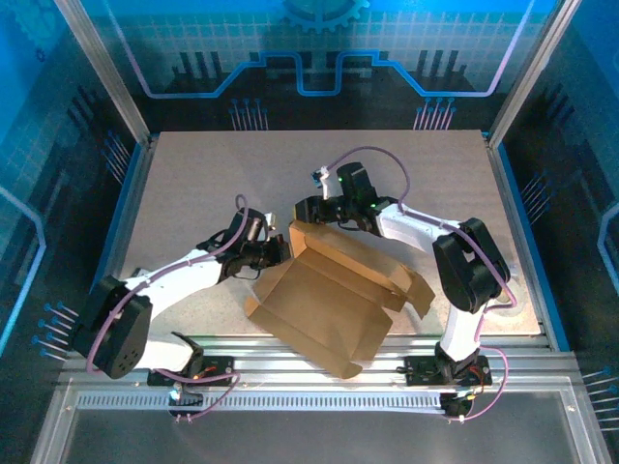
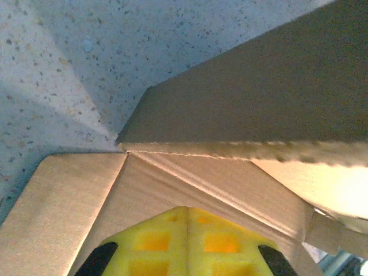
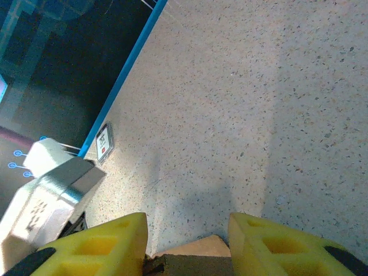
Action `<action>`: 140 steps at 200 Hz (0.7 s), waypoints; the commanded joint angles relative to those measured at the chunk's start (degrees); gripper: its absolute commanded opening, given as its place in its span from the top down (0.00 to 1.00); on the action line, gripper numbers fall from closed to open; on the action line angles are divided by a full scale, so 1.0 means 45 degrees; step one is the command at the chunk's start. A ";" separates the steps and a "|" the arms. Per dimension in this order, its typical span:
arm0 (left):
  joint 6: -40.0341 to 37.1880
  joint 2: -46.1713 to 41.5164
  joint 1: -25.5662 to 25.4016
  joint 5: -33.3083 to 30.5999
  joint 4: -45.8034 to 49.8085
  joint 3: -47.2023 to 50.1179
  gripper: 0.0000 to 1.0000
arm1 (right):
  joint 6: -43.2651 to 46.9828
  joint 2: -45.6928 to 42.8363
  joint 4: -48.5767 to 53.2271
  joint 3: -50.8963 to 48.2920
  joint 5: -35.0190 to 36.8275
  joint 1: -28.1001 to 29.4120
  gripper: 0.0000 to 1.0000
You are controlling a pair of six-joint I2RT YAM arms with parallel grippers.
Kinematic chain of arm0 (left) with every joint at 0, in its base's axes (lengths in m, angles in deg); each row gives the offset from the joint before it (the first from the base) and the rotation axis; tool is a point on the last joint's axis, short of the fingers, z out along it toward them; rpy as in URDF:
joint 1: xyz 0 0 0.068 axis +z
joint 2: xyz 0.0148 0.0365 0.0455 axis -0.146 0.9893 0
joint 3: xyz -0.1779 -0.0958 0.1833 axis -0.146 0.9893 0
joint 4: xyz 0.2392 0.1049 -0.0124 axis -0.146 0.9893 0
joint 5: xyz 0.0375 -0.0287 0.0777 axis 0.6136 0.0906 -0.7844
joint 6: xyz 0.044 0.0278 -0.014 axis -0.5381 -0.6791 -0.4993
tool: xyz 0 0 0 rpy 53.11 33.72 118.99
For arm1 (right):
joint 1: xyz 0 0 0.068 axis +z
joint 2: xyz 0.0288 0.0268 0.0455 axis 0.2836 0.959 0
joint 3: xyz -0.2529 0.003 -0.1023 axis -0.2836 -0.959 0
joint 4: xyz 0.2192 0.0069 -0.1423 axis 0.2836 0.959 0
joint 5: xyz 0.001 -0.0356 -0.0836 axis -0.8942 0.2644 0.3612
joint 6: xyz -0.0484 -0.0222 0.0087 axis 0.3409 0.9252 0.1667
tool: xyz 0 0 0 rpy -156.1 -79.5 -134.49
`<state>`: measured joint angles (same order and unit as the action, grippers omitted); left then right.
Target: Fold the paper box
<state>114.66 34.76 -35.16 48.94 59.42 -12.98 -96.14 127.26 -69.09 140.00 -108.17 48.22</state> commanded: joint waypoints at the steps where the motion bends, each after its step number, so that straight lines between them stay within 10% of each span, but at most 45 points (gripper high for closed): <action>1: 0.1650 0.0366 0.0341 0.0726 -0.0067 -0.0377 1.00 | 0.0311 0.0027 0.0890 -0.0407 0.0642 0.0207 0.58; 140: 0.4800 0.1781 0.0580 0.0999 -0.2705 -0.0356 1.00 | -0.0156 0.0028 -0.0073 -0.1227 0.0060 0.0137 0.59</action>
<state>131.12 41.14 -32.87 52.33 52.82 -13.83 -96.60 126.60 -72.37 137.77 -108.41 48.35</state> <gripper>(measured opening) 0.054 0.415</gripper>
